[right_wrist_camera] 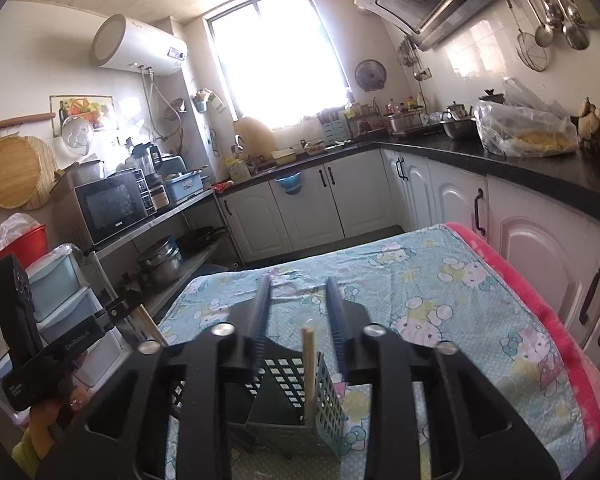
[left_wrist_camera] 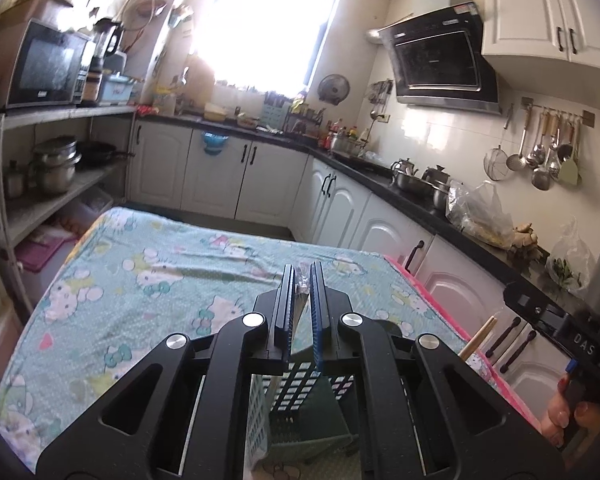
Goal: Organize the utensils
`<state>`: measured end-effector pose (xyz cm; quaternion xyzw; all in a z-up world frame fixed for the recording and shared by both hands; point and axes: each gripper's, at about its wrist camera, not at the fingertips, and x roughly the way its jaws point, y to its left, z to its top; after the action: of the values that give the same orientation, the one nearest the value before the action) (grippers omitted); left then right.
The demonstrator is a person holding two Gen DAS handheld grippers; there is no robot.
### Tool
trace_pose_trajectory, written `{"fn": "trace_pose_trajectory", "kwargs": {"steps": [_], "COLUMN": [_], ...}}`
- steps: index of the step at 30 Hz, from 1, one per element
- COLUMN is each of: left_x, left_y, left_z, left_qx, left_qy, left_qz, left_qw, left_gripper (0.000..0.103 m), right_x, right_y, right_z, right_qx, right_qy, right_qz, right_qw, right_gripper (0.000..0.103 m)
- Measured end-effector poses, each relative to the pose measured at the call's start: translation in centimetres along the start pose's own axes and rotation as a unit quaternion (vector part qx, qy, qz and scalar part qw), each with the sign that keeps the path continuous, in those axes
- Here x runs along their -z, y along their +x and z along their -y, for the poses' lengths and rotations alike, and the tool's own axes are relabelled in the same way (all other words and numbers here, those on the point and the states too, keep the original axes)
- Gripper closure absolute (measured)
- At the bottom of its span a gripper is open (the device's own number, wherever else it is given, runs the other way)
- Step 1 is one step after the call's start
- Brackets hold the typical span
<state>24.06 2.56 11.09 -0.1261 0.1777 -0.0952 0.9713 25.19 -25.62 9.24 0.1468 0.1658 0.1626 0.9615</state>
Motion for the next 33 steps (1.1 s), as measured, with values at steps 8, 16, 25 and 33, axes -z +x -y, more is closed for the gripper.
{"fn": "trace_pose_trajectory", "kwargs": {"steps": [8,16,25,33], "left_x": [0.5,1.2,1.7,2.2], "left_y": [-1.5,-2.5,-4.5,-6.0], "left_z": [-0.7,-0.6,-0.8,-1.1], "left_qx": [-0.003,-0.001,0.001,-0.002], "left_qy": [-0.011,-0.017,-0.026,-0.033], "left_qz": [-0.009,-0.022,-0.013,-0.012], "left_qw": [0.9999,0.9996,0.9996,0.9994], "left_gripper": [0.072,0.046,0.015,0.011], "right_x": [0.9,2.0,2.8,3.4], "right_y": [-0.6,-1.3,-2.4,-3.2], "right_z": [1.4,1.9,2.1,2.2], "right_qx": [0.009,0.02,0.022,0.019], "right_qy": [0.019,0.019,0.013,0.01], "right_qz": [-0.017,-0.037,-0.046,-0.054], "right_qw": [1.0,0.999,0.999,0.998], "right_gripper": [0.057,0.052,0.046,0.045]}}
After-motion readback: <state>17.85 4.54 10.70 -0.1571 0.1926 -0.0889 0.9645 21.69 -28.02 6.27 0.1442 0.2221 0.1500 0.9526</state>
